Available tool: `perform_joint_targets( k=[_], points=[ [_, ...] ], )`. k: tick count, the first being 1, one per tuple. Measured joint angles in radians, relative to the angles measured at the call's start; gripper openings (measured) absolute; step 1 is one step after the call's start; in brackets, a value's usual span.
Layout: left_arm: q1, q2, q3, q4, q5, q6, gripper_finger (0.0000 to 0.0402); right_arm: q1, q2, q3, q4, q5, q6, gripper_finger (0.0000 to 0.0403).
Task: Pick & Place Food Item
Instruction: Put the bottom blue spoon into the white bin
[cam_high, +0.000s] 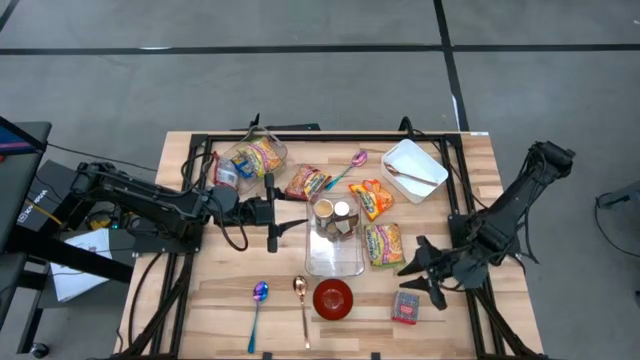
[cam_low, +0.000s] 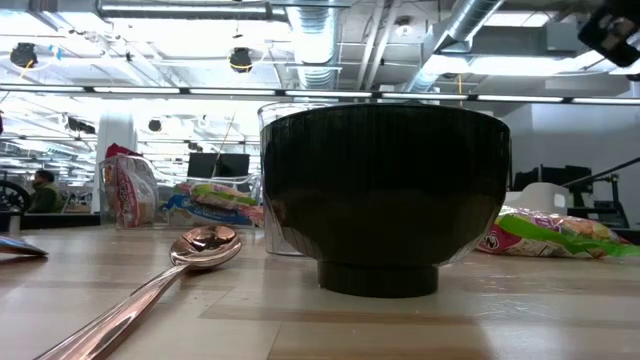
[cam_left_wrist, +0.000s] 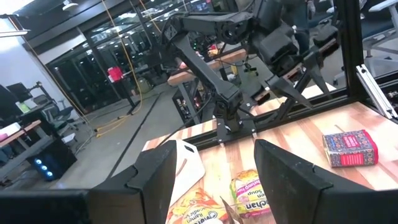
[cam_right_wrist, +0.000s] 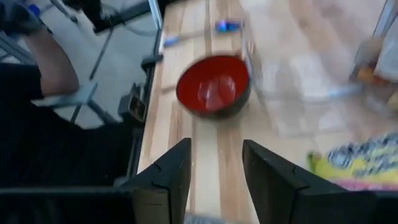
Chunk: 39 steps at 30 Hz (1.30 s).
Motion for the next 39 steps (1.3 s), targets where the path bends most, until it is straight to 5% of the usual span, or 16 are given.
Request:
perform_joint_targets(
  k=[11, 23, 39],
  points=[
    [0.0, 0.0, 0.0, -0.026, -0.011, -0.002, 0.0209, -0.001, 0.084, 0.0, -0.105, -0.111, 0.212, 0.0137],
    [-0.08, -0.004, 0.0, -0.285, -0.01, -0.004, 0.0209, -0.033, 0.083, 0.0, -0.134, -0.112, 0.224, 0.0136],
    [-0.386, -0.11, 0.0, -0.666, -0.002, -0.552, 0.0209, -0.032, 0.081, -0.001, -0.158, -0.147, 0.221, 0.0136]
  ],
)
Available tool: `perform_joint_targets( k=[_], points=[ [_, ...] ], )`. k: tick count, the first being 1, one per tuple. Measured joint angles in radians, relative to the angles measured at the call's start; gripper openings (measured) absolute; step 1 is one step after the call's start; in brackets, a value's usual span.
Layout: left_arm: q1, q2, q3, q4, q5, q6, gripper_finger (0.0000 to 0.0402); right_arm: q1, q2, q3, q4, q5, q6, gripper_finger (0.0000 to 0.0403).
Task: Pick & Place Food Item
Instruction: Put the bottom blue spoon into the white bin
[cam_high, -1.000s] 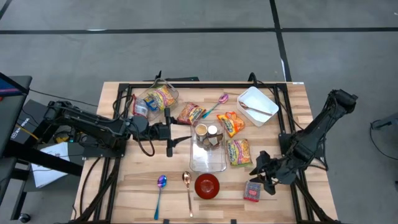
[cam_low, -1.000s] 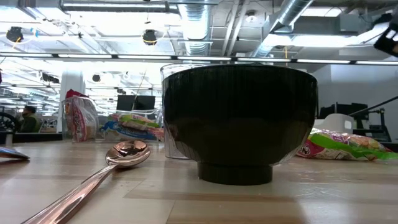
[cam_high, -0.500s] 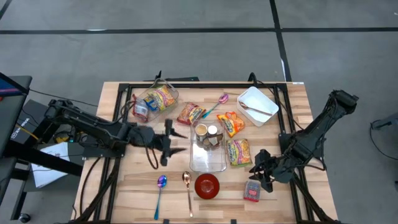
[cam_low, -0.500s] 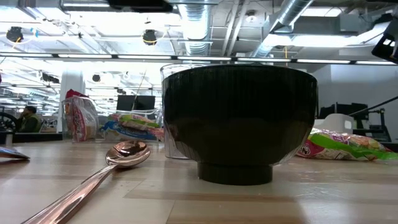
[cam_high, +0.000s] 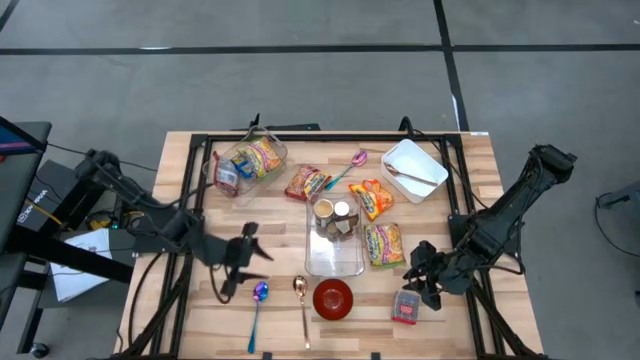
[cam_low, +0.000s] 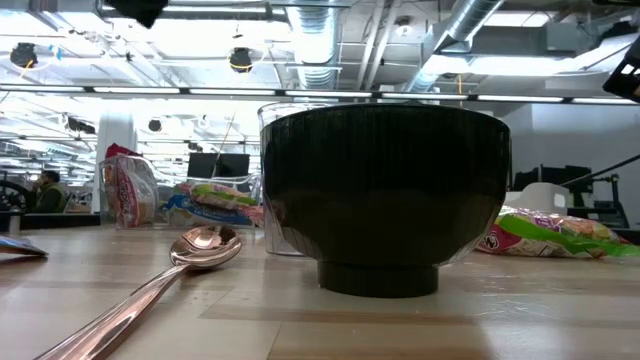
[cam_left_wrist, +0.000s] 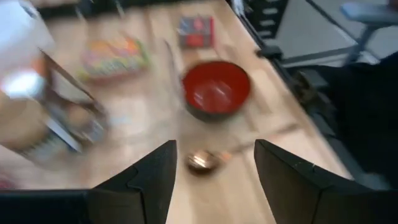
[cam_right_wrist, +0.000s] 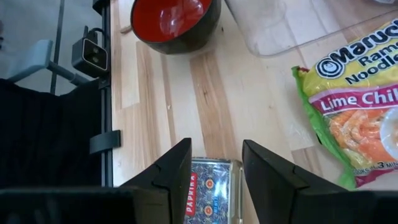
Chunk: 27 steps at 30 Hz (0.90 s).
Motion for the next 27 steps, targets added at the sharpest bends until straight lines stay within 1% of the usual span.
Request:
perform_joint_targets(
  k=[4, 8, 11, 14, 17, 19, 22, 24, 27],
  points=[
    [-0.068, 0.0, 0.0, -0.069, 0.019, -0.204, 0.0209, -0.003, 0.0, 0.0, -0.002, -0.003, 0.0, 0.0136],
    [-0.105, 0.0, 0.0, -0.102, 0.018, -0.418, 0.0209, -0.003, 0.0, 0.002, -0.009, -0.016, 0.0, 0.0136],
    [-0.106, 0.0, 0.0, -0.124, 0.016, -0.634, 0.0209, -0.003, 0.0, 0.033, -0.055, -0.015, -0.019, 0.0136],
    [-0.106, 0.002, 0.0, -0.182, 0.014, -0.852, 0.0209, -0.003, 0.0, 0.069, -0.078, -0.014, -0.068, 0.0136],
    [-0.112, 0.012, 0.0, -0.288, 0.023, -1.098, 0.0209, -0.003, 0.0, 0.092, -0.08, -0.012, -0.126, 0.0136],
    [-0.12, 0.017, 0.0, -0.359, 0.034, -1.237, 0.0209, -0.003, 0.0, 0.104, -0.083, -0.011, -0.163, 0.0136],
    [-0.127, 0.042, 0.0, -0.41, 0.044, -1.334, 0.0209, -0.003, 0.0, 0.128, -0.132, -0.01, -0.189, 0.0136],
    [-0.138, 0.066, 0.0, -0.397, 0.058, -1.36, 0.0209, -0.003, 0.0, 0.14, -0.163, -0.002, -0.189, 0.0136],
    [-0.15, 0.127, 0.0, -0.372, 0.115, -1.385, 0.0209, -0.003, 0.0, 0.15, -0.189, 0.012, -0.197, 0.0136]
  ],
)
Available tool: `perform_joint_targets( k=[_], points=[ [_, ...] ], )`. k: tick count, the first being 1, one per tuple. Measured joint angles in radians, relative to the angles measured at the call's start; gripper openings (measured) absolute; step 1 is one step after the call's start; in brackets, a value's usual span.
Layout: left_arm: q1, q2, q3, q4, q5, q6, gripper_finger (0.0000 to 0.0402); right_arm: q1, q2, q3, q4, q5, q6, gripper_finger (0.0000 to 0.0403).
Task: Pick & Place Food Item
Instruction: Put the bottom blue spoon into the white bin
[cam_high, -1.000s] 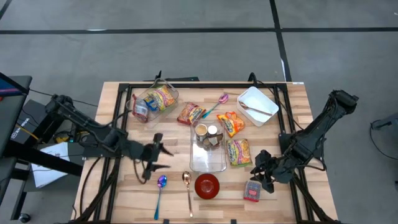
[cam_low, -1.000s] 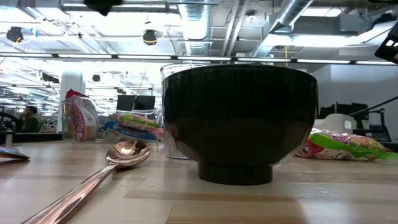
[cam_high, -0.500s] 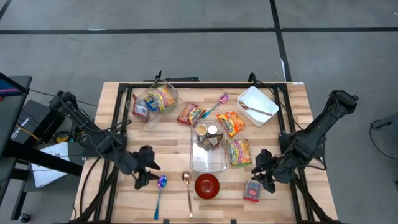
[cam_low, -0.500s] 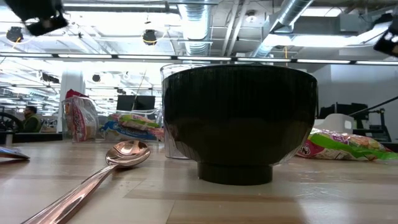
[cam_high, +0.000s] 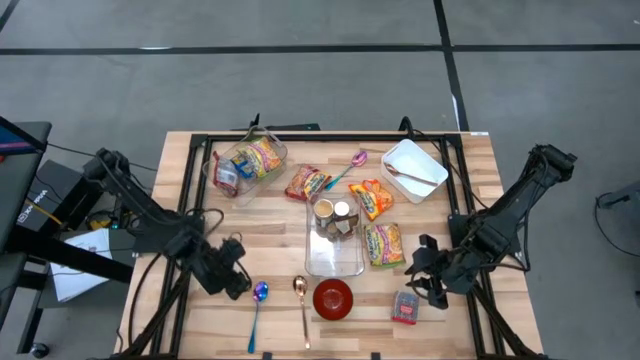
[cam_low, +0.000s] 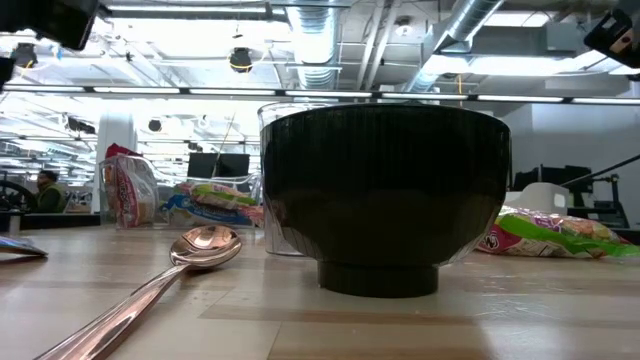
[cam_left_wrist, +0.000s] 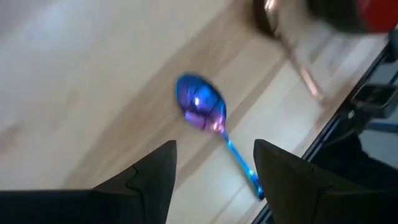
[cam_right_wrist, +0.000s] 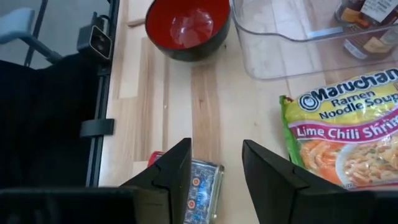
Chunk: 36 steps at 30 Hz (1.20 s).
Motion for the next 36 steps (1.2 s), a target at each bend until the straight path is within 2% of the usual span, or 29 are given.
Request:
perform_joint_targets(
  k=[6, 10, 16, 27, 36],
  points=[
    [-0.014, 0.159, 0.0, 0.075, 0.144, -0.063, 0.0209, 0.0, 0.0, 0.0, -0.007, 0.0, -0.004, 0.0136],
    [-0.003, 0.242, 0.0, 0.15, 0.192, -0.076, 0.0209, 0.0, 0.0, 0.0, -0.008, 0.0, -0.003, 0.0136],
    [0.004, 0.302, 0.0, 0.298, 0.191, -0.076, 0.0209, 0.0, -0.001, 0.0, -0.036, -0.001, -0.005, 0.0136],
    [0.004, 0.387, 0.0, 0.409, 0.192, -0.087, 0.0207, 0.0, -0.034, 0.0, -0.068, 0.001, -0.01, 0.0136],
    [0.004, 0.427, 0.0, 0.422, 0.193, -0.089, 0.0158, -0.014, -0.033, 0.0, -0.071, 0.001, -0.012, 0.0136]
  ],
)
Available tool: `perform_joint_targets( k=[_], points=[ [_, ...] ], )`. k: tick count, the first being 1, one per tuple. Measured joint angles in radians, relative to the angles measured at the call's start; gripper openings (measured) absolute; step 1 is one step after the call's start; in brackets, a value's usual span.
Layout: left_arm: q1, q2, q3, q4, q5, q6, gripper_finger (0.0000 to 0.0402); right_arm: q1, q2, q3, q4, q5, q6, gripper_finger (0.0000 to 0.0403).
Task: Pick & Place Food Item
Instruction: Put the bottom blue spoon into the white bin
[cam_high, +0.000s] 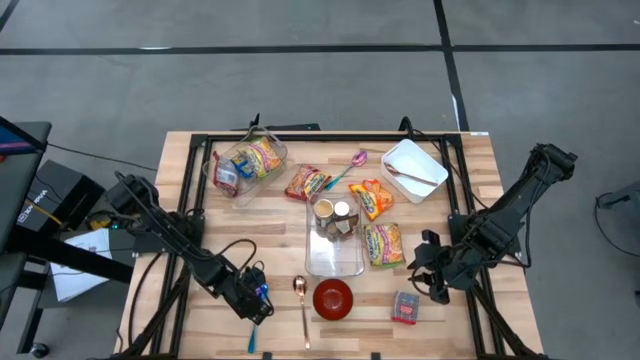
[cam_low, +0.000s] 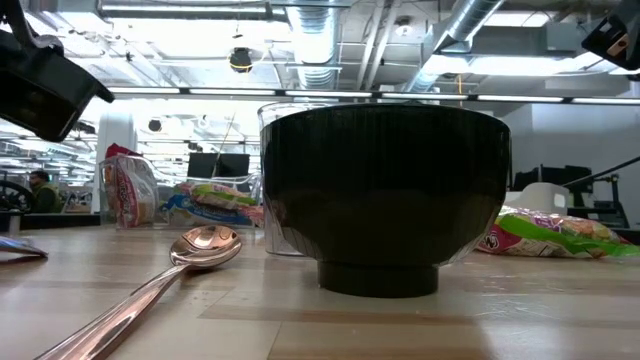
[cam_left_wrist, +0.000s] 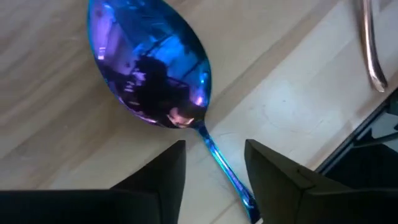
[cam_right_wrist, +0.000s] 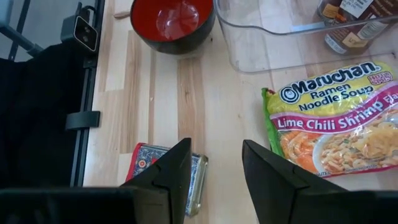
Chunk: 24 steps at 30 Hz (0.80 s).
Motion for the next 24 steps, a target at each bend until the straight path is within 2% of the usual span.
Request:
perform_joint_targets(
  k=[10, 24],
  points=[
    [0.022, 0.005, 0.0, 0.011, -0.013, 0.022, 0.0119, 0.0, 0.0, 0.0, -0.005, 0.0, 0.0, 0.0136],
    [0.035, 0.064, 0.003, 0.056, -0.017, 0.054, 0.0106, 0.0, 0.0, 0.0, -0.005, 0.0, 0.002, 0.0136]
  ],
)
